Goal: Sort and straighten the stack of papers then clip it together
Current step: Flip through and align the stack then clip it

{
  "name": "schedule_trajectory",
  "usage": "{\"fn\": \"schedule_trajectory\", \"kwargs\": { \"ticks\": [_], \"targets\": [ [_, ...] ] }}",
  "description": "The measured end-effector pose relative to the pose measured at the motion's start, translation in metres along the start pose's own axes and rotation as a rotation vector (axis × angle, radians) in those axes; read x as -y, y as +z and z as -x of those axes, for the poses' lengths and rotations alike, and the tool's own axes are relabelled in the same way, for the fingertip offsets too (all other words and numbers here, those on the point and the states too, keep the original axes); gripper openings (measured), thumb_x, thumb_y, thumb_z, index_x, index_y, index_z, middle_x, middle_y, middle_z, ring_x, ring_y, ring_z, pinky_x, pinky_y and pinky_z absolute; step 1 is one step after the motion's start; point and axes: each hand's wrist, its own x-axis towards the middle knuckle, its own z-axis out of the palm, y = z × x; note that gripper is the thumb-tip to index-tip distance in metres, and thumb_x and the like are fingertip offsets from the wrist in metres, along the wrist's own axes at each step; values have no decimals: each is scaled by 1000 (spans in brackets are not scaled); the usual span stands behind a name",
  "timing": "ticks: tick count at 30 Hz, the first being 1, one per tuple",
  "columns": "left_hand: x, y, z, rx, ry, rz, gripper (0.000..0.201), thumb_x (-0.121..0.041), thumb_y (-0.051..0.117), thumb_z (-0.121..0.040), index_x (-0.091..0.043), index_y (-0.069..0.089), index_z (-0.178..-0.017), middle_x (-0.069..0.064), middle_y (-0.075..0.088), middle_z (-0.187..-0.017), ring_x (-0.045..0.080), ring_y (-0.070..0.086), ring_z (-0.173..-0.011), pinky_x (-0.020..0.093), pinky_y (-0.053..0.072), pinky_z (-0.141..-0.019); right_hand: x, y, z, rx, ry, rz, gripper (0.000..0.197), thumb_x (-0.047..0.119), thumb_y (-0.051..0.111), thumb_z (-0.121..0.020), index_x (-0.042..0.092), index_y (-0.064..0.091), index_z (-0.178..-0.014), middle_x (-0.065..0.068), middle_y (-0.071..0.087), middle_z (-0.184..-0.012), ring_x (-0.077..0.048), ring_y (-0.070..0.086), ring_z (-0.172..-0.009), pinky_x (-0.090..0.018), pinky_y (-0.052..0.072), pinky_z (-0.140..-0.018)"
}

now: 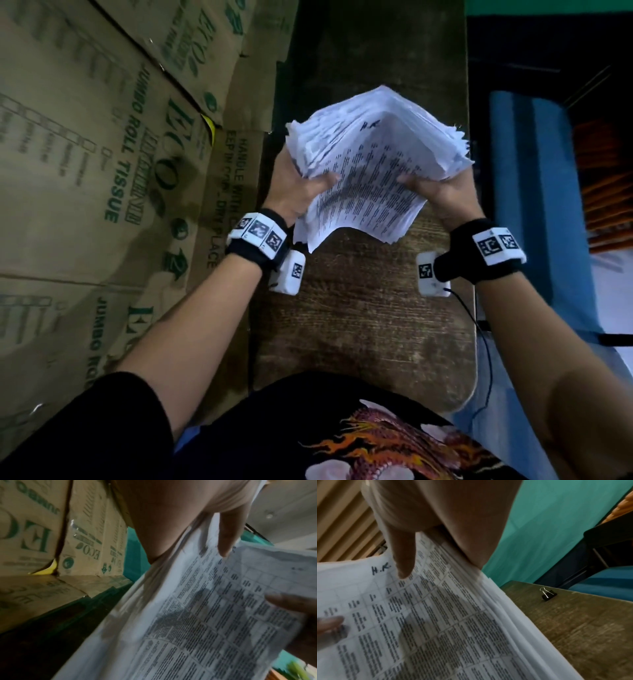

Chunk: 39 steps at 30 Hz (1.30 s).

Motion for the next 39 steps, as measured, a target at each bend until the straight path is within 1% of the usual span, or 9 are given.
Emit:
{"fn": "schedule_trajectory", "kwargs": {
  "ticks": [5,9,13,18,23,26,33,36,39],
  "targets": [
    [11,-13,-3,-65,-27,105,77,-7,86,-62,-5,47,-128,14,62,-126,23,59,-119,41,52,-95,-10,-13,-1,-70,-24,17,54,-11,76,-74,-3,55,-123,-17,66,-117,-27,65,-111,-45,53,-96],
    [13,7,4,-184,-44,7,42,-5,81,-72,-6,64,-110,-4,71,-102,10,67,-101,30,55,-86,-13,10,5,-212,38,20,35,-3,77,-77,19,64,-101,15,73,-90,-4,70,-90,-36,58,-86],
    [7,16,5,-336,58,144,30,5,78,-72,0,69,-101,-12,74,-84,8,71,-89,22,55,-76,-2,17,6,-305,-59,16,28,2,82,-73,27,72,-80,16,75,-83,-7,70,-83,-39,59,-81],
    [6,-8,3,-230,64,46,46,-1,86,-61,-17,67,-101,-2,71,-101,16,68,-99,38,57,-85,4,3,16,-233,-79,-49,43,-7,81,-70,9,67,-107,9,75,-98,-10,69,-96,-29,56,-83],
    [-9,-20,-4,8,70,88,59,13,62,-64,-19,53,-112,0,63,-107,7,64,-101,26,52,-85,1,-11,10,-114,-184,-8,66,-20,55,-65,-3,47,-128,8,63,-111,-7,59,-104,-24,47,-90],
    [-13,-15,-5,48,47,17,56,1,61,-62,-3,52,-117,4,64,-110,17,62,-109,33,51,-91,-1,-2,3,-123,-149,-41,69,-22,43,-62,-1,46,-128,8,62,-111,-6,59,-103,-24,48,-89],
    [-8,-7,-6,35,1,-96,46,3,74,-74,-32,58,-99,-14,64,-100,-1,63,-96,24,53,-86,-12,7,2,-124,3,-22,47,-3,68,-71,21,59,-110,11,70,-100,-7,67,-97,-32,54,-85],
    [-6,7,-12,-149,40,-76,23,-4,71,-81,-22,64,-94,-14,65,-89,-8,65,-79,17,51,-73,-17,11,-3,-173,13,-9,36,0,75,-79,16,62,-108,9,73,-98,-11,70,-96,-35,56,-85],
    [-8,7,-15,-137,65,-36,30,2,71,-79,-8,63,-106,-9,65,-99,-10,64,-88,14,51,-77,-14,6,-11,-225,17,22,29,3,75,-81,11,65,-107,8,74,-96,-13,71,-95,-34,58,-83]
  ]
}}
